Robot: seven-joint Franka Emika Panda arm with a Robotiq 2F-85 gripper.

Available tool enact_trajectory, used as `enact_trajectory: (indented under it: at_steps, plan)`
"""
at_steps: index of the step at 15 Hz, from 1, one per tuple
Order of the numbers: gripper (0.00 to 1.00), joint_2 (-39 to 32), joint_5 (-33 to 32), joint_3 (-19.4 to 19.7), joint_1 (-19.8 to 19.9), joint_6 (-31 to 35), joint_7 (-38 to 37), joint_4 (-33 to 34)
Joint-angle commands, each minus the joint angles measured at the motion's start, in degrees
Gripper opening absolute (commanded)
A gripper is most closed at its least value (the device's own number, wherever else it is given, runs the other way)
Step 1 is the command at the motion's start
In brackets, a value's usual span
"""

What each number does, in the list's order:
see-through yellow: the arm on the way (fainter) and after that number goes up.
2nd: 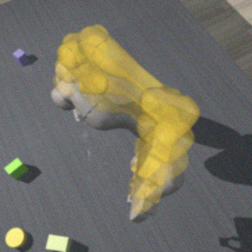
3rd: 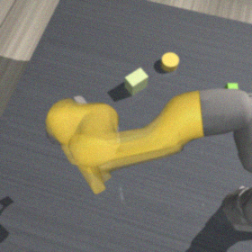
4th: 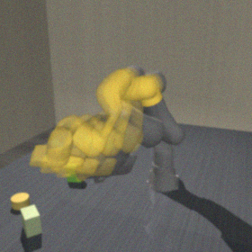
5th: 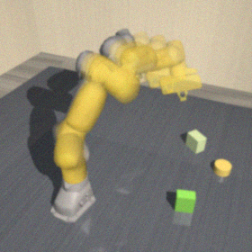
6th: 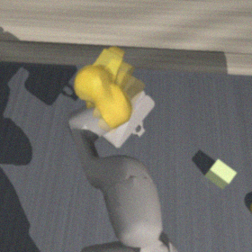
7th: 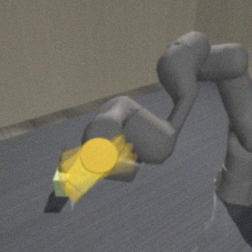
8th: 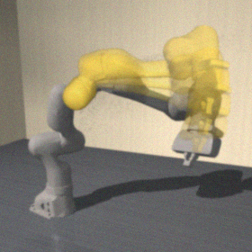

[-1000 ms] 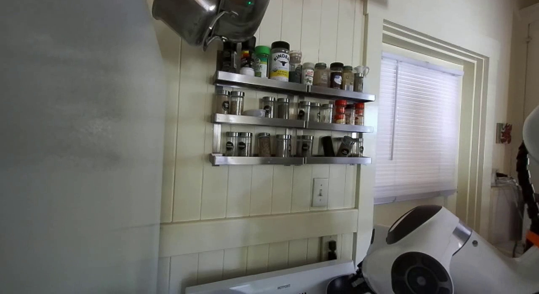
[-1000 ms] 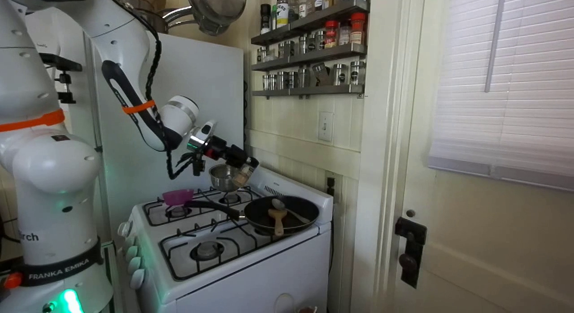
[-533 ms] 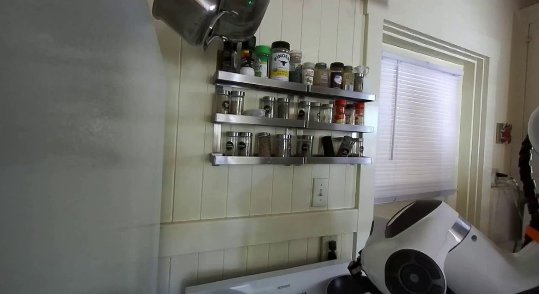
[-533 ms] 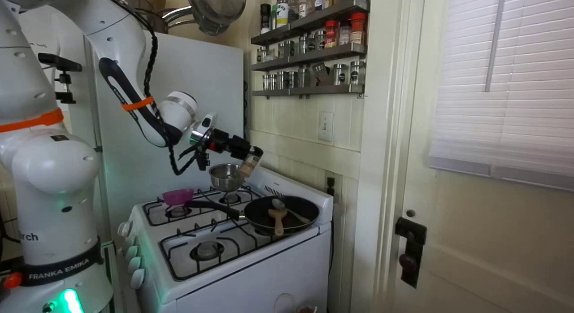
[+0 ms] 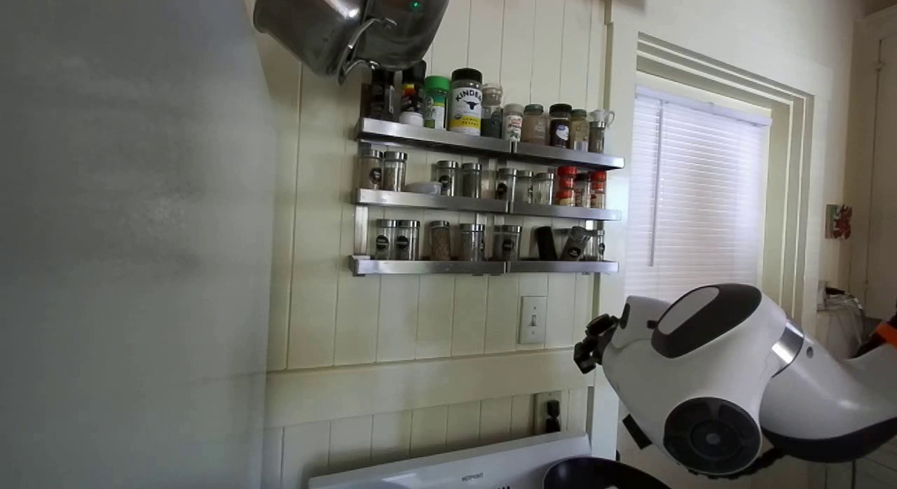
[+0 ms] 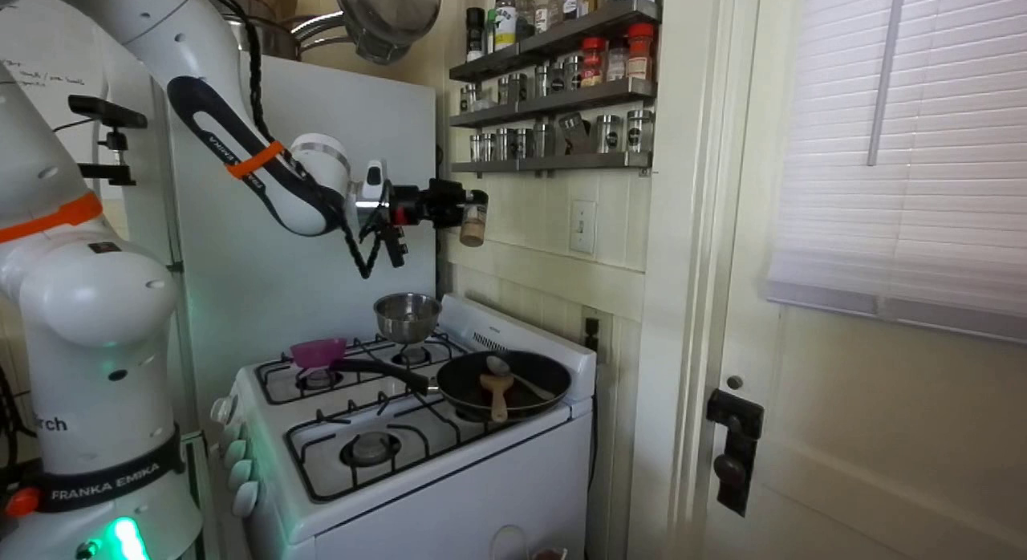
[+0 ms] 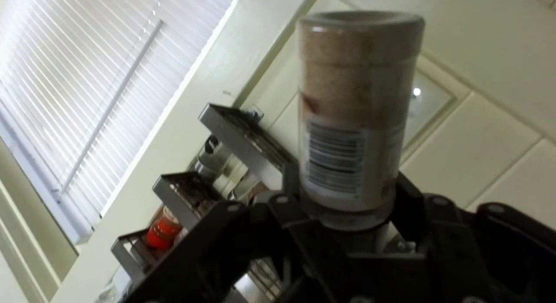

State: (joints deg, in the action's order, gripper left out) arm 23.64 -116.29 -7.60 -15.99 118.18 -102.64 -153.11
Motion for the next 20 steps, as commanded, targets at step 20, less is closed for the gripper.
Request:
enact_trajectory:
  at_steps: [20]
  plan:
    - [0.25, 8.5, -27.4, -12.0, 7.4, -2.5, -43.5, -3.4]
